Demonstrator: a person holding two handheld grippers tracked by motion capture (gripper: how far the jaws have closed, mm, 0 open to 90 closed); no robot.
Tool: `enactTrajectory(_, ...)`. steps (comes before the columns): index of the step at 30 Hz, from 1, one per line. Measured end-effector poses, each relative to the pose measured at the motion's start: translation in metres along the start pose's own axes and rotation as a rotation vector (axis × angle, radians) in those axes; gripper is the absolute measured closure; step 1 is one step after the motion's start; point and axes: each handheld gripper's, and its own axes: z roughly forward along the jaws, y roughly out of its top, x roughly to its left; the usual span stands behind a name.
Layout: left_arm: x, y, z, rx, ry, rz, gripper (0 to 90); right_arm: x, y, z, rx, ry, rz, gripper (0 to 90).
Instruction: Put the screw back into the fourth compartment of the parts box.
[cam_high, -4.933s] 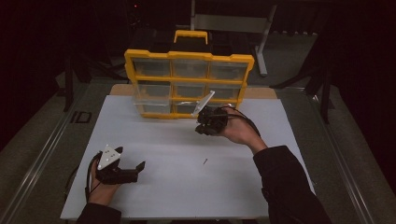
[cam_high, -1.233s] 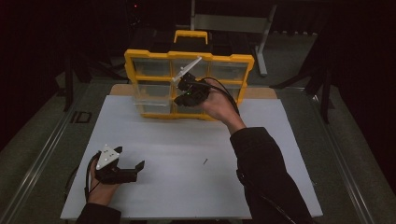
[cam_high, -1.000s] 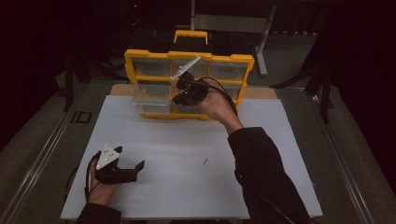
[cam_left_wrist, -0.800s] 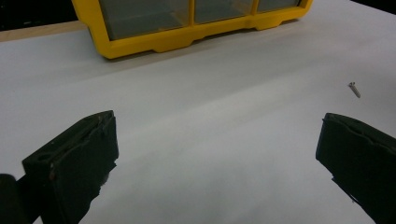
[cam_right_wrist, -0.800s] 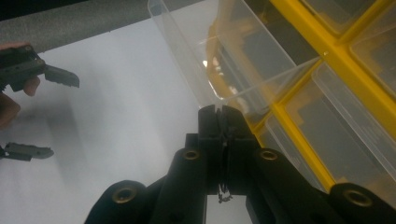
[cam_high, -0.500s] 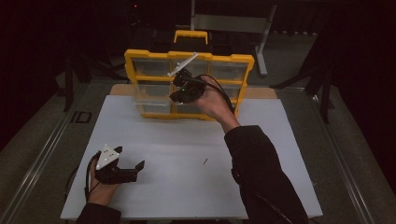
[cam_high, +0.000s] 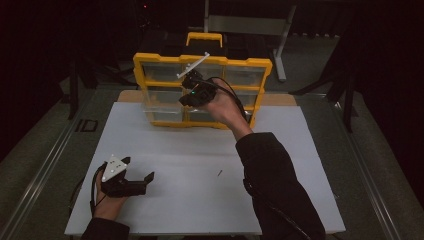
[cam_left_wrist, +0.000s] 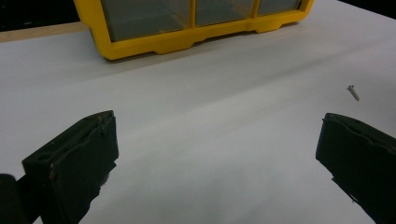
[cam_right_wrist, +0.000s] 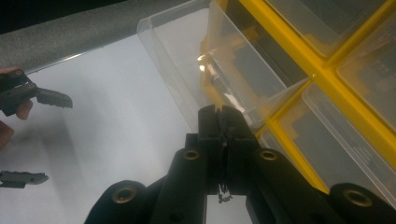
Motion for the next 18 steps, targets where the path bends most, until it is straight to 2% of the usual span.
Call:
enactTrajectory(9,0.000,0.000,0.000,-0.005,0.000,-0.004,0.0,0.000,0.006,0.004,0.010,0.005,0.005,87.9)
enactTrajectory(18,0.001,0.000,0.000,-0.007,-0.002,-0.012,0.0,-0.001,0.015,0.008,0.024,0.007,-0.012,87.9)
